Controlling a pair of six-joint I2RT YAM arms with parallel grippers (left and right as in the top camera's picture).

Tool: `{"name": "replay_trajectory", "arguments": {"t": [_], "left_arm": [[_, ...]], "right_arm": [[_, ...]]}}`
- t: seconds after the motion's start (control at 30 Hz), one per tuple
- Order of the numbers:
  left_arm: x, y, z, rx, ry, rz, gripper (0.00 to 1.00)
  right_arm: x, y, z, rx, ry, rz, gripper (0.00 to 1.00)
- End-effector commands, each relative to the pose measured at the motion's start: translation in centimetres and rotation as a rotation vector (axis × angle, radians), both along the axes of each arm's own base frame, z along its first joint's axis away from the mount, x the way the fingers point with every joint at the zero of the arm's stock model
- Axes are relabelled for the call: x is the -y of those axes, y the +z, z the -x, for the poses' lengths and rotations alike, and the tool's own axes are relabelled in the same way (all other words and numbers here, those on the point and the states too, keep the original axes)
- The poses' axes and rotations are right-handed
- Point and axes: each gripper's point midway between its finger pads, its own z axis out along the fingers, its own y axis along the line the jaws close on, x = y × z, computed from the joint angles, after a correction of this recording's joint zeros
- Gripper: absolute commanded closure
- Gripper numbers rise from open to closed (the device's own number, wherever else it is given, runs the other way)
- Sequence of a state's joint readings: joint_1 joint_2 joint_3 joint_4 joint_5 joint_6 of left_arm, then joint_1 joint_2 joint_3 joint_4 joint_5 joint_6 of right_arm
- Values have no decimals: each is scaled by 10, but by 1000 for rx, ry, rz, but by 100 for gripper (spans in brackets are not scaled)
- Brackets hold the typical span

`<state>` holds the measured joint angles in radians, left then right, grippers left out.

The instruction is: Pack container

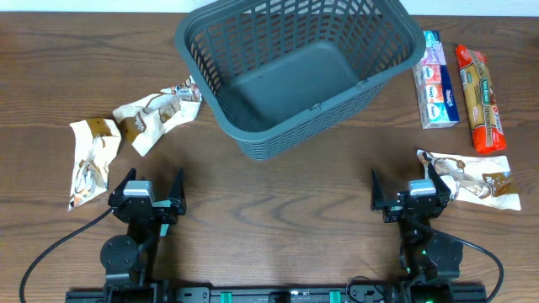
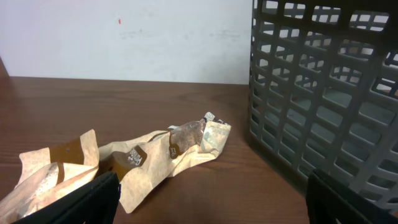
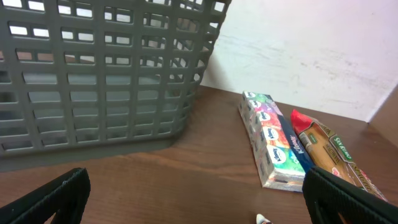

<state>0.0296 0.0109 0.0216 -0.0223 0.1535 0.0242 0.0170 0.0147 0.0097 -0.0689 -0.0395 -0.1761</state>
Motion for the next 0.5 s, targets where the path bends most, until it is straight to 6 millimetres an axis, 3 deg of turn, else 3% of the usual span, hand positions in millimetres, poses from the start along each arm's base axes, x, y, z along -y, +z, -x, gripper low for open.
{"name": "replay_trajectory", "arguments": {"t": [0.0,0.47], "left_arm": [[2,-15,1,-44,-11,-7,16],[2,-15,1,-44,-11,-7,16]], "right_arm": [[2,-1,0,2,-10,-7,1],[2,-1,0,2,-10,-7,1]]}}
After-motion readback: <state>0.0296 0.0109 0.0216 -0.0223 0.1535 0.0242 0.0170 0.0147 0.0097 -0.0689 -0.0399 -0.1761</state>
